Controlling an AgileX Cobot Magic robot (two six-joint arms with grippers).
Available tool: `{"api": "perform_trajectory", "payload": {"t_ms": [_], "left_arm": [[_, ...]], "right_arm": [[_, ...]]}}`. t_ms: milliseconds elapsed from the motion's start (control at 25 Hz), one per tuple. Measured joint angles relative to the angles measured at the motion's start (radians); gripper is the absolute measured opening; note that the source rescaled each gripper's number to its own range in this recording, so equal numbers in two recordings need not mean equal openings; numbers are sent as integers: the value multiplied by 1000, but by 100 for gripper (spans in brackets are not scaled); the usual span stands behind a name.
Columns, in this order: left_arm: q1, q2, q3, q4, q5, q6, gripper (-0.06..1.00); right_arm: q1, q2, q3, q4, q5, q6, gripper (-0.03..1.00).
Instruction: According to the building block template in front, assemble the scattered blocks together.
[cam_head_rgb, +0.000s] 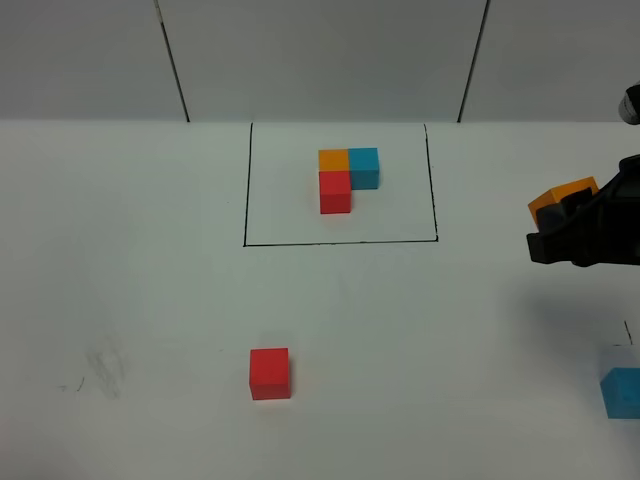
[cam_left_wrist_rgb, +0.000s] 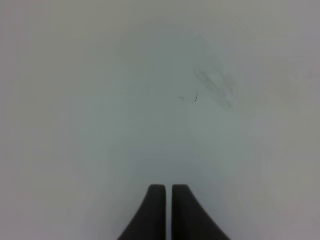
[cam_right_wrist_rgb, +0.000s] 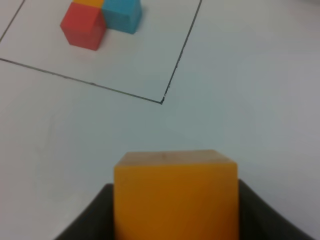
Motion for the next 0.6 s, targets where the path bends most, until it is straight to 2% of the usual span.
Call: {"api": "perform_trajectory", "payload": {"t_ms": [600], "left_arm": [[0,0,0,0,0,-1,0]], "right_arm": [[5,0,0,37,-4,-1,51]]}}
